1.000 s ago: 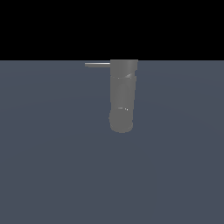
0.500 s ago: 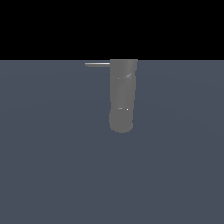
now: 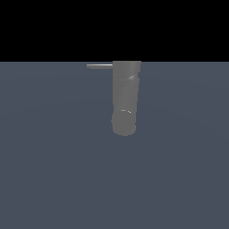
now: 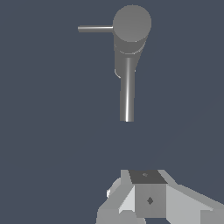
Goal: Turn on the faucet by rotating a designated handle.
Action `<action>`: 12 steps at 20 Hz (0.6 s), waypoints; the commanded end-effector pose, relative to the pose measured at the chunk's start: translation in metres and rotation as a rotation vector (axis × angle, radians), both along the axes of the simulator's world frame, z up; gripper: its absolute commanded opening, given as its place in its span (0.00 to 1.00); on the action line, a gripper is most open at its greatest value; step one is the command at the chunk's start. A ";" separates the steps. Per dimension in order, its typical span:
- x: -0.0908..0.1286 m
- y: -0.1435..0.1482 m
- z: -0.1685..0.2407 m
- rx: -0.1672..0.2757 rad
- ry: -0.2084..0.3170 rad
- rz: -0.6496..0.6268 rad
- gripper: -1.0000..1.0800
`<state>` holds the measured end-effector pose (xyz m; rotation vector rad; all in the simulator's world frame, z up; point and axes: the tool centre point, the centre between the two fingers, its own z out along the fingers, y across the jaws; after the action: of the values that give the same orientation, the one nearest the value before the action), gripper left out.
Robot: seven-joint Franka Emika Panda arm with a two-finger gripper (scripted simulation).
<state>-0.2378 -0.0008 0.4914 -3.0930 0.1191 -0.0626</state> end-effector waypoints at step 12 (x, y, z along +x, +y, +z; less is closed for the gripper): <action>0.054 0.007 -0.008 0.035 0.024 -0.229 0.00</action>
<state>-0.1925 0.0048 0.4855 -3.0422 0.4154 -0.0363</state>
